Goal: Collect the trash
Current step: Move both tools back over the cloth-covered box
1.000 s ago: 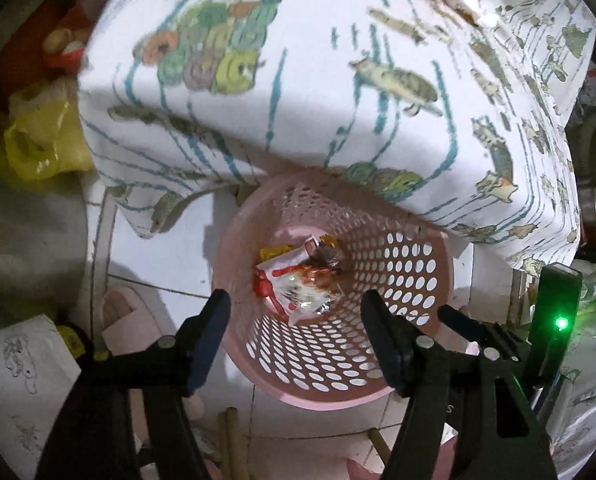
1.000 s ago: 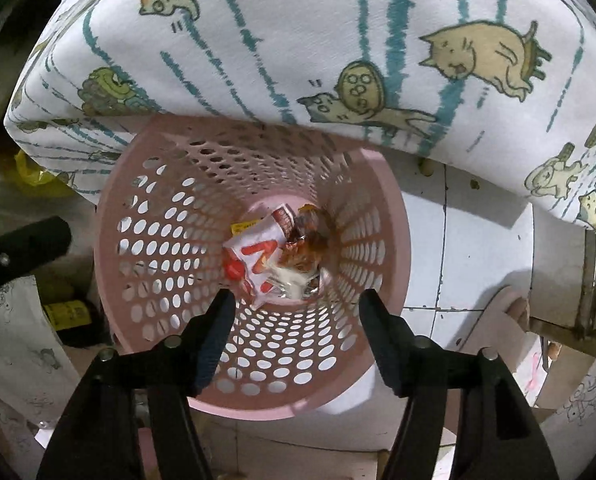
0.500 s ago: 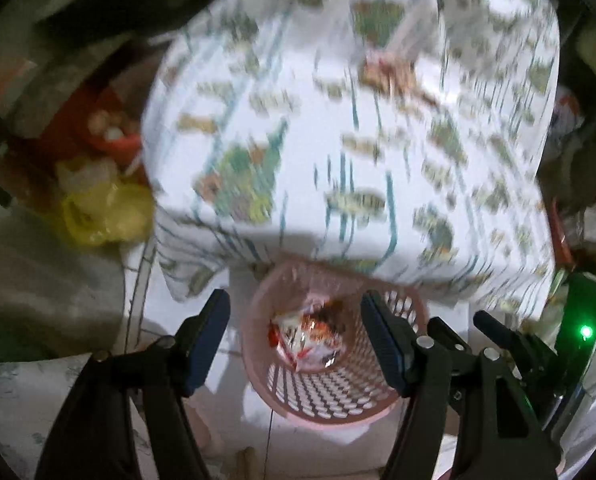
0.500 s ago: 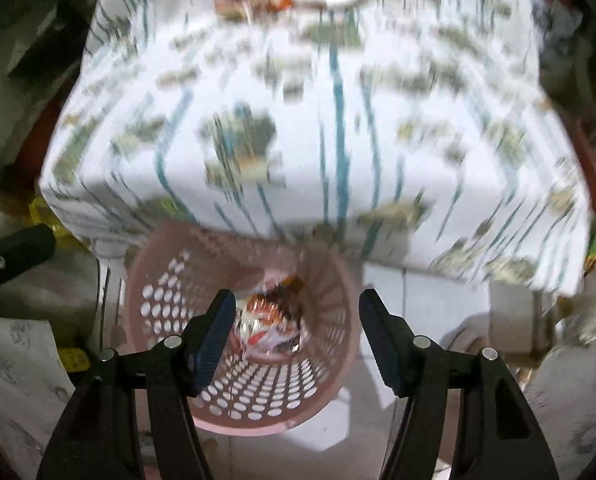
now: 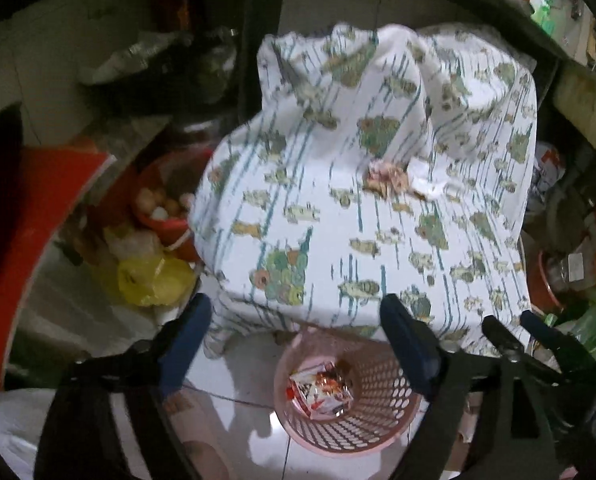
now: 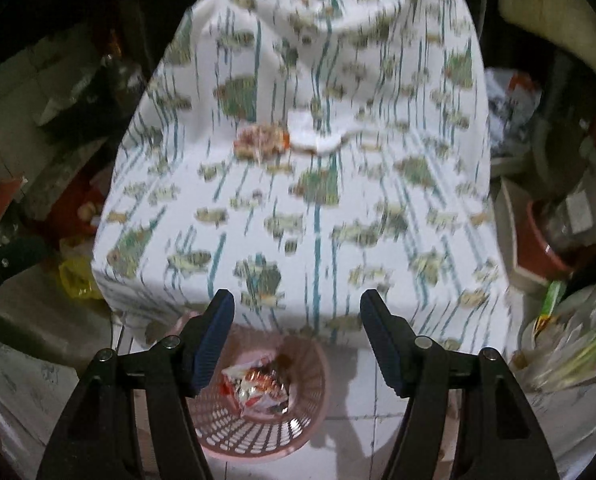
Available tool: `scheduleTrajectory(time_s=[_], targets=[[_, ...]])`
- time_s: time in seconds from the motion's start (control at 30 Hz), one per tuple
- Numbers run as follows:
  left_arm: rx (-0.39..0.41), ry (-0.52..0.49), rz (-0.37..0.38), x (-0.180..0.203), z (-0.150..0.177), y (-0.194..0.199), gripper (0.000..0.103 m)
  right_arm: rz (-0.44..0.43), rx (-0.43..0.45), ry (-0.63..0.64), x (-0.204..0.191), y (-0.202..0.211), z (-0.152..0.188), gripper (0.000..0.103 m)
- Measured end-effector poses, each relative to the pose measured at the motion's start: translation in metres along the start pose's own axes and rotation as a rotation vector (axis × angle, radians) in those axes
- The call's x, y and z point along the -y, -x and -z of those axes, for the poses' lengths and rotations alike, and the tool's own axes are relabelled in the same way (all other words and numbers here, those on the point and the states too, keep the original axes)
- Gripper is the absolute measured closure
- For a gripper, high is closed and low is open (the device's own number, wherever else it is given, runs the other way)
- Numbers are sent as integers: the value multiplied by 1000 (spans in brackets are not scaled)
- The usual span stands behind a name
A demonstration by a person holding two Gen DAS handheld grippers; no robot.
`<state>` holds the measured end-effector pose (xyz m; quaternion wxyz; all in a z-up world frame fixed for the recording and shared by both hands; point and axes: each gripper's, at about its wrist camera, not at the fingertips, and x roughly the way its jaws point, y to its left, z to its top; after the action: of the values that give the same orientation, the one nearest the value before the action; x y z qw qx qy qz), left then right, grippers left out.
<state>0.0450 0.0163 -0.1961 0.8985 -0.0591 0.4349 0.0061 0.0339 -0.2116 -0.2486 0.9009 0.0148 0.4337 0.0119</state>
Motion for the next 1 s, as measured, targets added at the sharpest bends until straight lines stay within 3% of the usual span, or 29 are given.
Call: scheduleTrajectory(time_s=[0.23,0.37,0.47,0.57,0.63,0.7,0.8,0.83,1.0], targets=[[150,-7,-13,0,-24,45,0,-23,134,-1,2,49,-39,29],[231,-13,2,-2,-42,68,0,-18,251,40,3,84,-66,15],[332,-22,-27,-5,-51,85,0,-1,333,69,6,106,-84,14],[380,-32,-6,-7,-66,98,0,5,386,86,11,122,-101,14],[416,-36,-31,-7,-76,106,0,7,420,85,14,131,-110,14],[430,-36,-30,-8,-88,108,0,2,446,69,19,136,-122,13],[449,-42,-33,-8,-102,104,0,-22,468,47,25,136,-141,0],[443,-63,-42,-5,-110,96,0,-13,479,44,27,135,-148,0],[338,-90,-23,2,-132,50,0,64,497,88,27,123,-163,0]])
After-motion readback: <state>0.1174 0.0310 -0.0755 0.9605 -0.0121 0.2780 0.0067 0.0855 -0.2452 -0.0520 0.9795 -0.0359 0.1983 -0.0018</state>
